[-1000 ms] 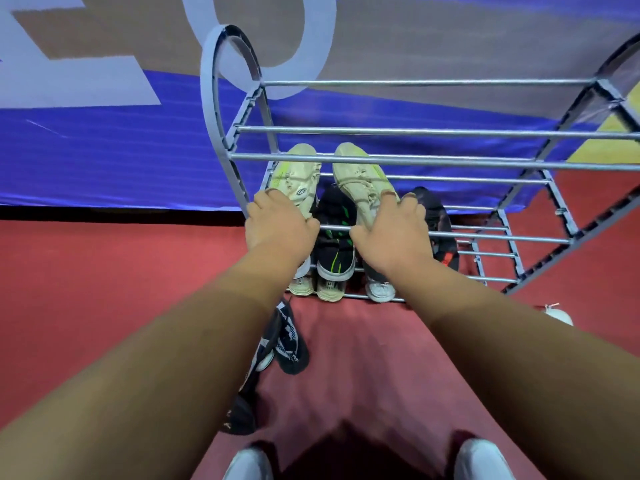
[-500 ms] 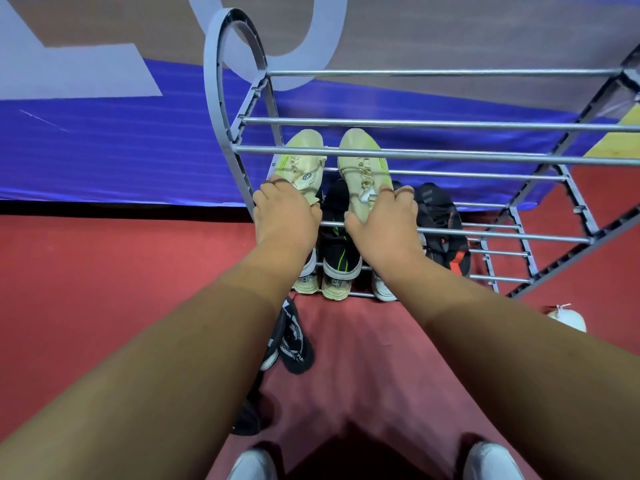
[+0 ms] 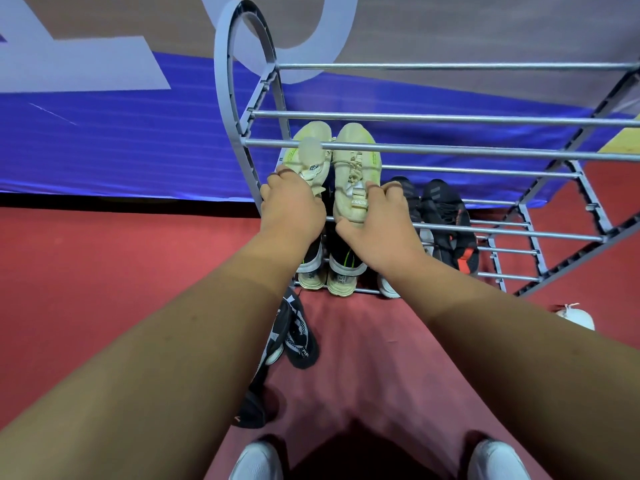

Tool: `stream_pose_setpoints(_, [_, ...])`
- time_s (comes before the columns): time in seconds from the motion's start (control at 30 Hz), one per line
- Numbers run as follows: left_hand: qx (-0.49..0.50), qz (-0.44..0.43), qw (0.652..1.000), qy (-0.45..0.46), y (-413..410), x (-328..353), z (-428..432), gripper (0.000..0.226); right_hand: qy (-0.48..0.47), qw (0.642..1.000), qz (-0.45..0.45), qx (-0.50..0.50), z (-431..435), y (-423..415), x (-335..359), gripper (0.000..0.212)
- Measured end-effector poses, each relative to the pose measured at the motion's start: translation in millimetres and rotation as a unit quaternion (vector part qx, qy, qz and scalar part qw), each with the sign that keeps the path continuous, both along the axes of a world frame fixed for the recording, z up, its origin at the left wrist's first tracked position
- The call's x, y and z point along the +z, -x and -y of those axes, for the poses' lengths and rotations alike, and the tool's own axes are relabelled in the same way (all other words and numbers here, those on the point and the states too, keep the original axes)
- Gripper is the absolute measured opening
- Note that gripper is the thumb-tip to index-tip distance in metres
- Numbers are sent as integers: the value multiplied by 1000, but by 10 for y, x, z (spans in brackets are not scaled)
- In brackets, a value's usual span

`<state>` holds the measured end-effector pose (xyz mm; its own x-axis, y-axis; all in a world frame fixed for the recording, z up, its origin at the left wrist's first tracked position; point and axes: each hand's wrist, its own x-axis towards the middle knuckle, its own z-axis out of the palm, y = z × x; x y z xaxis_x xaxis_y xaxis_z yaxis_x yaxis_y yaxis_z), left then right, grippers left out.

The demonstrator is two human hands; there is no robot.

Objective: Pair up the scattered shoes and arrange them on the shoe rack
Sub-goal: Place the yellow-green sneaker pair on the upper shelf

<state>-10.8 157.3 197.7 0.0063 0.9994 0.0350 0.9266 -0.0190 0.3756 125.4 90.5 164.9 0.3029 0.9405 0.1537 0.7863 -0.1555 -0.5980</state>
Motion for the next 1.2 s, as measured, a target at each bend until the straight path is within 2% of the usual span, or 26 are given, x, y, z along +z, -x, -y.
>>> stream_pose_setpoints(0.27, [-28, -52, 998, -21, 57, -2, 54, 76, 2, 1000, 17, 8, 22, -5, -1, 82])
stream_pose_setpoints(0.37, [-32, -43, 998, -14, 94, 17, 68, 69, 9, 1000, 10, 20, 43, -25, 16, 83])
stream_pose_setpoints(0.5, [-47, -91, 995, -20, 106, 86, 136, 60, 22, 998, 32, 46, 133, -142, 69, 87])
stream_pose_setpoints(0.63, [-51, -141, 989, -3, 113, 233, 222, 53, 32, 996, 53, 62, 319, -338, 133, 73])
stream_pose_setpoints(0.8, [1, -159, 986, 57, 71, 397, 411, 57, 85, 990, 107, 46, 642, -662, 240, 56])
stream_pose_setpoints(0.87, [13, -209, 970, 127, -2, 496, 523, 52, 89, 990, 107, 25, 824, -781, 255, 46])
stream_pose_setpoints(0.9, [-5, -254, 951, 178, -51, 549, 601, 47, 87, 990, 108, 17, 921, -828, 248, 42])
stream_pose_setpoints(1.03, [-149, -320, 882, 314, -361, 458, 878, 38, 97, 985, 141, 30, 1297, -995, 86, 29])
stream_pose_setpoints(1.1, [-212, -321, 866, 318, -533, 292, 1028, 36, 108, 987, 117, 14, 1486, -1055, -100, 26])
stream_pose_setpoints(1.2, [-256, -292, 868, 309, -756, -88, 1270, 37, 160, 984, 82, -17, 1754, -1156, -524, 27])
